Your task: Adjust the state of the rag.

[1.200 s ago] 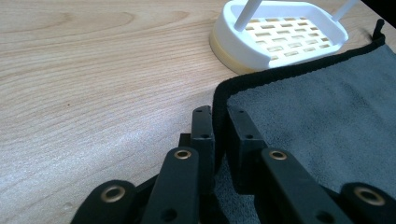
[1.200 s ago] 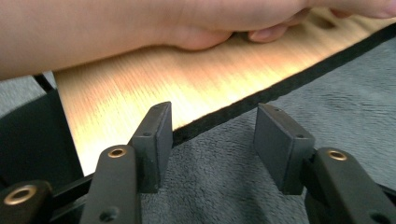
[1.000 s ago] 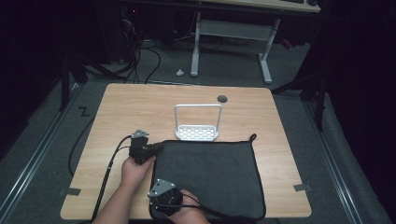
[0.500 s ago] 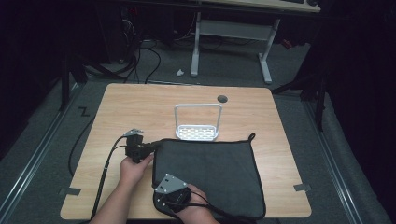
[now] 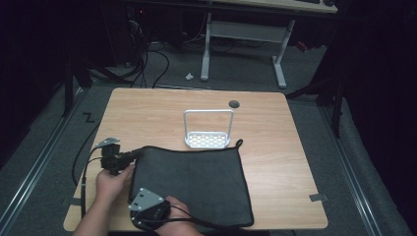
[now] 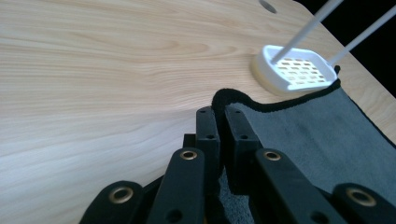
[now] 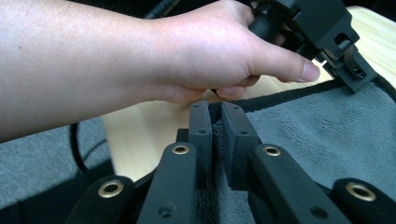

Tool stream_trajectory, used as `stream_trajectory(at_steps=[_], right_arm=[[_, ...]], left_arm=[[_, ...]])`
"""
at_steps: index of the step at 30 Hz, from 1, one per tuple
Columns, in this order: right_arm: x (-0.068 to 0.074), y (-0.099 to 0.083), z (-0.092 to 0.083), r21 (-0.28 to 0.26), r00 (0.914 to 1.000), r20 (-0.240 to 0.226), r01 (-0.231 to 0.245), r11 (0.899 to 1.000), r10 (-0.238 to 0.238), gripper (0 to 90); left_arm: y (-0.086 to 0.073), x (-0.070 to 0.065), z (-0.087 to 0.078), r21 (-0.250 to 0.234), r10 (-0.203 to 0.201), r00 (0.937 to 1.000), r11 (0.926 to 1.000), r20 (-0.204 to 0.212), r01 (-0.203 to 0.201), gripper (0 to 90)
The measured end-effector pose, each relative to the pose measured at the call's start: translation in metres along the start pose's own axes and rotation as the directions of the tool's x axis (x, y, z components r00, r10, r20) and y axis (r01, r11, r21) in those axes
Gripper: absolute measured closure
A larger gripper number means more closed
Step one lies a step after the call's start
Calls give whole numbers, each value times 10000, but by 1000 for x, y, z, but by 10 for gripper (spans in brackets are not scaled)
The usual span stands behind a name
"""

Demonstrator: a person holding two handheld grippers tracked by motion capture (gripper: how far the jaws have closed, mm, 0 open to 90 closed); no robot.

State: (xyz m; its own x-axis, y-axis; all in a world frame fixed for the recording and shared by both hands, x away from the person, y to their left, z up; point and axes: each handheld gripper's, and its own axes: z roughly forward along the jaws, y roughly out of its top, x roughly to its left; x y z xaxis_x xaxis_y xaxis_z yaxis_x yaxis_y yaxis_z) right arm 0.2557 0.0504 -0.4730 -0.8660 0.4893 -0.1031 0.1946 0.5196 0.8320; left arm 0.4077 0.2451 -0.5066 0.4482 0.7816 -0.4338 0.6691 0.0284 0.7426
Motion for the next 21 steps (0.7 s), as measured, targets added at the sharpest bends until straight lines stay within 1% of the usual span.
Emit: stream_trajectory(at_steps=[2,4,6,8,11,12,13,14,15,16,19,21], right_arm=[[8,9,7,-152,9998,-147,121,9998,-123,839],[14,18,13,-231,9993,-263,259,9994,-265,839],[17,25,15,-339,9989,-315,350,9988,-361,839],[17,28,10,-437,9989,-260,381,9983,-392,840],[9,25,-5,-553,9996,-34,286,9981,-289,840],[5,22,-12,-585,9997,73,229,9980,-226,840],[-1,17,-21,-569,9995,235,206,9982,-193,840],[-5,14,-27,-582,9992,336,227,9980,-208,840],[-11,7,-37,-548,9986,525,128,9984,-99,840],[-15,2,-43,-539,9980,636,71,9985,-36,840],[-31,-20,-64,-448,9943,1031,-218,9988,263,840],[-40,-36,-77,-439,9912,1238,-418,9982,469,840]], left_arm=[[2,7,-15,-18,8,9997,10000,-256,-8,854],[5,13,-26,-87,-27,9992,10000,-386,24,854],[10,14,-32,-133,-122,9990,9998,-424,116,854],[13,9,-30,-110,-133,9990,9999,-420,129,854],[18,-8,-17,-32,-19,9995,10000,-305,18,854],[20,-16,-10,-49,-66,9997,10000,-236,65,853],[21,-21,-5,-12,-35,9996,10000,-264,35,852],[22,-31,4,8,2,9998,10000,-185,-2,852],[23,-37,10,39,63,9998,10000,-201,-63,851],[23,-45,17,93,128,9996,9999,-249,-126,851],[23,-66,40,168,51,9997,9998,-222,-47,850],[23,-82,57,365,230,9995,9991,-239,-221,849]])
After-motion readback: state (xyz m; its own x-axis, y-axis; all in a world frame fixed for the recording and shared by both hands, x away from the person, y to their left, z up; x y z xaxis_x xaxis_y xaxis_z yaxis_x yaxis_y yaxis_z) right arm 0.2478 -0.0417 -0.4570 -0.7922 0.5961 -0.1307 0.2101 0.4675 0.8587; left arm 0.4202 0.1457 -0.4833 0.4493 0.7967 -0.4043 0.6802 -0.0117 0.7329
